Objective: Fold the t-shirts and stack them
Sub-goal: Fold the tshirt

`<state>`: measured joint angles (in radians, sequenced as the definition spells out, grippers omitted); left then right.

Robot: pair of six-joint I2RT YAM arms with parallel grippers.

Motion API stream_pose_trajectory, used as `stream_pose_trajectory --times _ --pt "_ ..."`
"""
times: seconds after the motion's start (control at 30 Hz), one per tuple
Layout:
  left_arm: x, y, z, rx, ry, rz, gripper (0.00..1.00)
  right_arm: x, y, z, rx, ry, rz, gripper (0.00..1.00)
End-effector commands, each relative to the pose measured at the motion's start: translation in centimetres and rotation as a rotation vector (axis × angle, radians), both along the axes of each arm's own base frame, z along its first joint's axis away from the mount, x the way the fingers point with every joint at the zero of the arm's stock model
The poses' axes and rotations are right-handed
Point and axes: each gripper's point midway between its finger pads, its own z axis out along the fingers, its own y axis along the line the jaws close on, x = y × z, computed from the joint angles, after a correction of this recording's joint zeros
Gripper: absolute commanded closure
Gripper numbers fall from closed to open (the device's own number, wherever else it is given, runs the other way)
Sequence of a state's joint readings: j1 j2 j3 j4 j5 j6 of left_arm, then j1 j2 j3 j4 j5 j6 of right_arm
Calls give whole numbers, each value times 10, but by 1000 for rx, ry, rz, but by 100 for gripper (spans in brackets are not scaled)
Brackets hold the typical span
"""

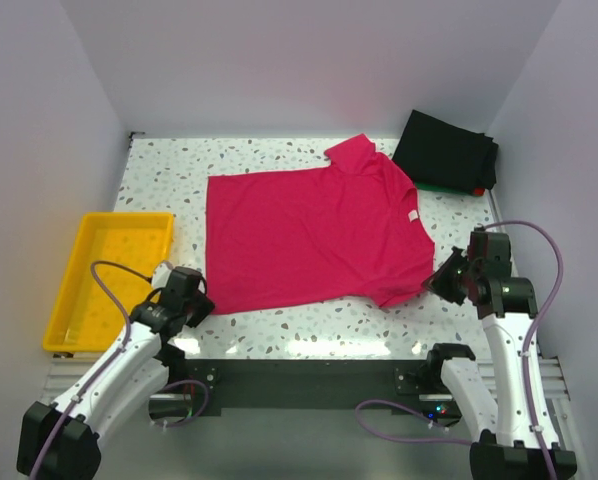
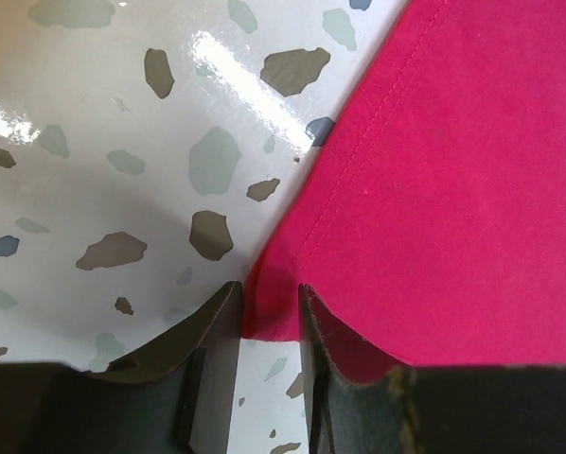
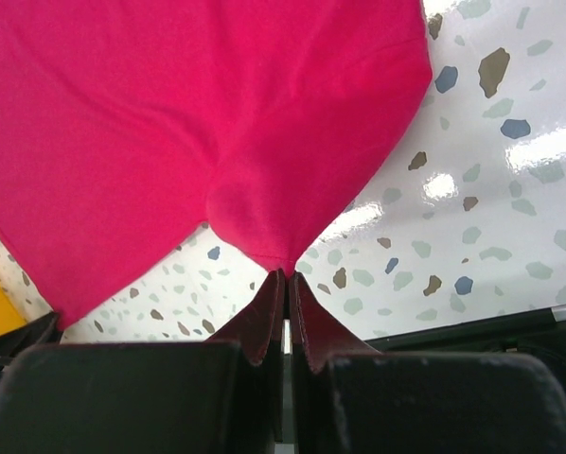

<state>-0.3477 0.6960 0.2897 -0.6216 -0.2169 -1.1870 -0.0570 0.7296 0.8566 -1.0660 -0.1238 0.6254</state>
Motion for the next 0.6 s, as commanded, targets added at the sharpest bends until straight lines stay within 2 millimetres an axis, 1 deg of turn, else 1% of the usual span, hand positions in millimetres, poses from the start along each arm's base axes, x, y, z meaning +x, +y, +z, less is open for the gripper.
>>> stream_pose_trajectory --times 0.0,0.03,0.13,0.17,0.23,0.33,0.37,0.43,0.47,0.5,0.53,0.57 --pt "-2 -5 -2 -10 14 -8 67 10 1 2 8 -32 3 100" --pt "-2 -5 -1 -7 14 -9 69 10 2 2 9 -32 3 100" --pt "1 -4 3 1 2 -13 81 14 1 4 8 -43 -2 100" --pt "2 -4 4 4 -2 -12 91 15 1 6 5 -52 0 100" --pt "10 -4 13 11 -27 -19 100 19 0 8 3 -59 -1 100" --pt "24 -7 27 25 -64 -40 100 30 -3 11 -14 -78 -4 100" --pt "30 -9 31 28 -81 -43 100 38 -5 11 -22 -90 -8 100" --pt "42 -12 38 40 -88 -50 100 47 -4 10 -17 -98 -3 100" --pt "46 -14 40 41 -86 -53 100 56 -4 13 -13 -119 -2 100" --pt "53 -16 42 50 -76 -61 100 62 -4 8 -6 -97 -1 100" --pt "58 -18 44 52 -76 -65 100 68 -3 8 -3 -98 4 100" --pt "63 -19 40 62 -55 -69 100 78 -1 12 5 -126 11 100"
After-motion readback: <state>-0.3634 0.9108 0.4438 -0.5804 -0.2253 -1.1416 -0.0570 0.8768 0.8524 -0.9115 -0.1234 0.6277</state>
